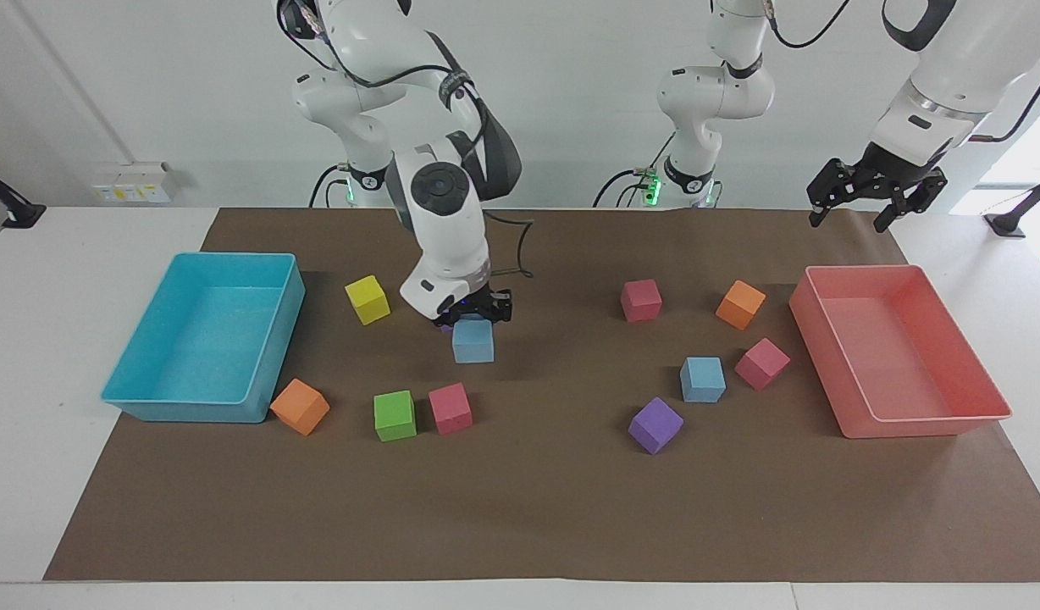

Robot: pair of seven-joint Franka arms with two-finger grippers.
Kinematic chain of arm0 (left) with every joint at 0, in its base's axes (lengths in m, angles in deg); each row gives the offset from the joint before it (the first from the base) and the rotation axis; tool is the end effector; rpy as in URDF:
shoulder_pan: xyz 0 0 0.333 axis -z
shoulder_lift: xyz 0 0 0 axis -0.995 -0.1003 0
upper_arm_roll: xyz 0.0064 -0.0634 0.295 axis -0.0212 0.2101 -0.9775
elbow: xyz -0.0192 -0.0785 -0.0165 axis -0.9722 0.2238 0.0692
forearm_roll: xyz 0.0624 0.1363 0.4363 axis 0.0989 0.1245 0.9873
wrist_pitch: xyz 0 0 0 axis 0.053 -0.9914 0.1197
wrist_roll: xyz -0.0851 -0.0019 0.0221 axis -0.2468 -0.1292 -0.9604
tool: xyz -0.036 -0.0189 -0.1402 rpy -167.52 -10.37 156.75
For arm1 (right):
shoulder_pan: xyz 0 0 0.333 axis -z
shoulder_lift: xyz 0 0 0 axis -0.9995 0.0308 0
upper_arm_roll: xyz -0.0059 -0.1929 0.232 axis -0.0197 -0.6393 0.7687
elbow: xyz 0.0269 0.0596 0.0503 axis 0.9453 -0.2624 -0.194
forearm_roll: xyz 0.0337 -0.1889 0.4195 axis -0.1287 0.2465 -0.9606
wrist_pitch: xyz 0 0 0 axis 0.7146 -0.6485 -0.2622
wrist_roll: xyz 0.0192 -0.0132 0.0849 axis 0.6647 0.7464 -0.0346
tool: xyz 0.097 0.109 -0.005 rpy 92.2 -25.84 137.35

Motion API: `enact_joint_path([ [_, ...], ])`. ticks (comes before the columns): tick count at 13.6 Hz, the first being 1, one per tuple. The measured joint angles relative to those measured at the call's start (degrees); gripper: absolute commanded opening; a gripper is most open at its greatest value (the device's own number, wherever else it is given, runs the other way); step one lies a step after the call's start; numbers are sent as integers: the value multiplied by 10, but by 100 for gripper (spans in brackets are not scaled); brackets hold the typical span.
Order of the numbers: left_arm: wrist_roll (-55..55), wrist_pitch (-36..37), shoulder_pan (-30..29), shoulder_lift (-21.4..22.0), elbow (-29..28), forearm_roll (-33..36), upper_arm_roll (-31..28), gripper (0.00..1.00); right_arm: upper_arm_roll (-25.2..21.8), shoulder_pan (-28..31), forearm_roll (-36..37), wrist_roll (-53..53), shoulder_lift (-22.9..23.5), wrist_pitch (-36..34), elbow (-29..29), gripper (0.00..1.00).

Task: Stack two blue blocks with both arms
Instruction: 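Lift the light-blue cube with the right gripper toward the table center, then lower the light-blue cube at the table center and open the right gripper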

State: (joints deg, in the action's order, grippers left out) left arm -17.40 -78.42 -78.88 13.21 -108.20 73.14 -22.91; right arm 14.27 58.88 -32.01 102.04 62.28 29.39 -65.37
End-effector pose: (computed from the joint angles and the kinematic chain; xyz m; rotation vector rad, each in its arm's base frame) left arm 0.6135 -0.0204 0.5928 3.1056 -0.2318 -0.0076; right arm 0.6417 0.3269 0.3171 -3.0961 -0.0340 0.1106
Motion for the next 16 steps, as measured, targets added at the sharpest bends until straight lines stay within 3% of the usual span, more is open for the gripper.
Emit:
enact_joint_path([
  [3, 0, 0, 0, 0, 0, 0, 0, 100, 3, -31, 0, 31, 60, 9, 48, 0],
  [6, 0, 0, 0, 0, 0, 0, 0, 100, 21, -38, 0, 62, 91, 44, 58, 0],
  [16, 0, -9, -3, 0, -1, 0, -1, 100, 24, -67, 0, 65, 106, 88, 26, 0],
])
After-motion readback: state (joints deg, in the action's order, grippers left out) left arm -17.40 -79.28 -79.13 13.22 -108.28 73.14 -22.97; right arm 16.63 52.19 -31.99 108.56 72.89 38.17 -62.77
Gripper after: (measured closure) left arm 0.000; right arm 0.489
